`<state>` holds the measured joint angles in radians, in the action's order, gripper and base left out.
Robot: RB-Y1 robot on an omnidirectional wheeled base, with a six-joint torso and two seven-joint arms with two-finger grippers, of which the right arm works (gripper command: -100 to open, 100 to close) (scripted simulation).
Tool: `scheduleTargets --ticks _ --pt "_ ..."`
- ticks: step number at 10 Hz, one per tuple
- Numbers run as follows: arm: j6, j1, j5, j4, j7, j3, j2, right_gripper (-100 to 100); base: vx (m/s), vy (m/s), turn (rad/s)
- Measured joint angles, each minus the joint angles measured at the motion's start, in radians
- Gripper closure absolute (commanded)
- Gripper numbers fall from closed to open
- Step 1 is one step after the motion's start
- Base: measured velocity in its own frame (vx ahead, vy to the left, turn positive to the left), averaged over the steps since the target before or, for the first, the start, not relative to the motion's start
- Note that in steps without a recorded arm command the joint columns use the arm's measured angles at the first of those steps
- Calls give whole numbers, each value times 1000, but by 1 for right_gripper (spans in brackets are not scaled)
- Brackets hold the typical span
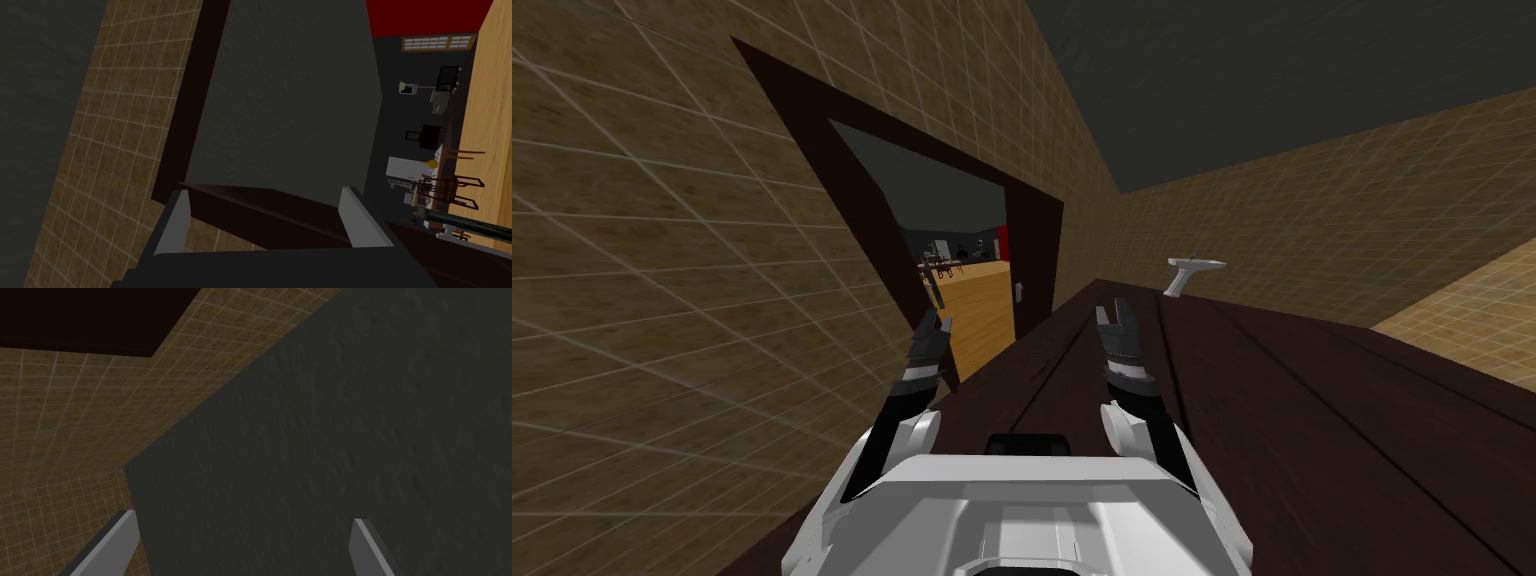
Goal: Push the door open
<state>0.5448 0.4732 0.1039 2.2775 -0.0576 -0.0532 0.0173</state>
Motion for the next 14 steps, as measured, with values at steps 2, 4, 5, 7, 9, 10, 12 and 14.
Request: scheduleTargets --ticks 2,4,5,7,9,10,12,14 --pt "-11 -25 -7 -29 13 -24 -16 -100 221 -21 -51" --pt "-12 -56 -13 -73 26 -48 -29 -100 197 -22 -46" --pt "-14 -65 -14 -88 31 -62 -32 -100 158 -26 -50" --pt "-13 -84 -15 -127 38 -107 -39 -100 151 -20 -63" --pt "-28 -124 -22 -167 53 -135 -50 -100 139 -4 -59" --pt "-34 -144 -24 -192 59 -150 -53 -100 117 -12 -40" --pt "-32 -154 -29 -224 72 -190 -64 -100 142 -4 -78" --pt "-37 -183 -33 -265 83 -223 -70 -100 115 -10 -39"
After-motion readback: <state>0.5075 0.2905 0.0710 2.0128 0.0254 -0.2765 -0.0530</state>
